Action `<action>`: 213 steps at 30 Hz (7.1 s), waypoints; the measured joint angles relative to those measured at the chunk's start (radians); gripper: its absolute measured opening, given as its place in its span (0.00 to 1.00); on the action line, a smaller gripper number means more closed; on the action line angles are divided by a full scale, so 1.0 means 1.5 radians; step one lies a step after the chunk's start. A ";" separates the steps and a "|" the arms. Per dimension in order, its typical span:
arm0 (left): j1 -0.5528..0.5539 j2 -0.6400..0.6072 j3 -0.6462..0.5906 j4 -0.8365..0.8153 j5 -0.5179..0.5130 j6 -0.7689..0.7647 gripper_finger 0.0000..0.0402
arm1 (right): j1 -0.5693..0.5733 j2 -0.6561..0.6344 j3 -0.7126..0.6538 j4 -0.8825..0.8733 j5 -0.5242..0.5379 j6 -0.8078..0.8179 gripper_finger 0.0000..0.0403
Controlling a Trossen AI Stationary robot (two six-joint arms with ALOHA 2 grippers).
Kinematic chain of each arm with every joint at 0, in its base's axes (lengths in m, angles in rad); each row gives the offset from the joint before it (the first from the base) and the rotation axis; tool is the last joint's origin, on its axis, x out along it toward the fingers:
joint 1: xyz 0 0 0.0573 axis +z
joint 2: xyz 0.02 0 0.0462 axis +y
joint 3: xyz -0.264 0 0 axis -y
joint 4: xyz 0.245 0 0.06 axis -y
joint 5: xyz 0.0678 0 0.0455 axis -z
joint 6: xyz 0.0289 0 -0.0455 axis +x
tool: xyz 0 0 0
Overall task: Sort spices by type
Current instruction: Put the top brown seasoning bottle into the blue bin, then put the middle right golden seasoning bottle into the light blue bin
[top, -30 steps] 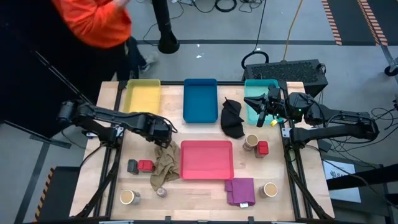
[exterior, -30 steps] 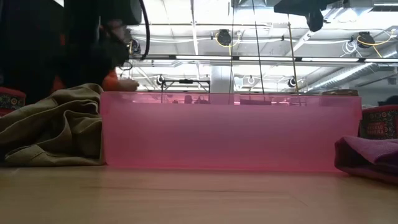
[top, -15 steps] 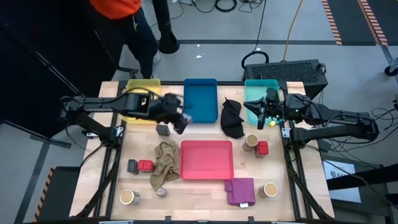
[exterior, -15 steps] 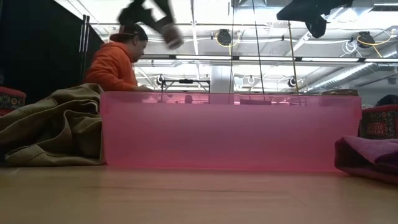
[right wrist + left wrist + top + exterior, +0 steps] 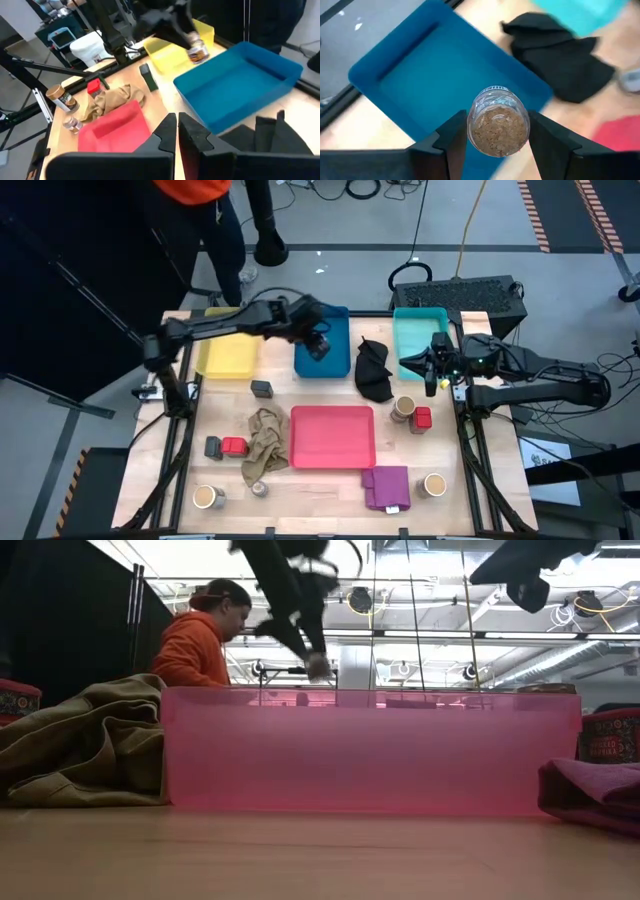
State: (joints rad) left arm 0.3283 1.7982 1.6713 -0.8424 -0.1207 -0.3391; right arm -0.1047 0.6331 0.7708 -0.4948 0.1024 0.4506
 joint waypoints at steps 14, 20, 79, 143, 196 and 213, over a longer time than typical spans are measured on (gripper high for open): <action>0.061 0.143 0.040 -0.072 -0.006 0.045 0.46 | 0.000 -0.002 0.000 -0.060 0.000 0.017 0.00; 0.065 0.170 0.040 -0.073 -0.007 0.051 0.46 | 0.000 -0.002 0.000 -0.062 0.000 0.023 0.00; -0.088 0.129 0.164 0.017 -0.205 0.159 0.61 | 0.012 -0.003 -0.041 0.045 0.000 -0.148 0.00; -0.609 -0.473 -0.565 0.241 -0.584 0.177 0.61 | 0.171 0.070 -0.076 0.239 0.181 -0.202 0.00; -0.581 -0.658 -0.683 0.243 -0.575 0.080 0.61 | 0.130 0.371 0.308 -0.641 0.015 0.270 0.00; -0.580 -0.659 -0.683 0.389 -0.646 0.281 0.61 | 0.130 0.383 0.308 -0.541 0.000 0.311 0.06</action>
State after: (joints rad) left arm -0.5414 0.8095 0.6468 -0.2596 -1.0901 0.0827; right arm 0.0910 1.2082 1.2335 -1.3066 0.1023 0.9167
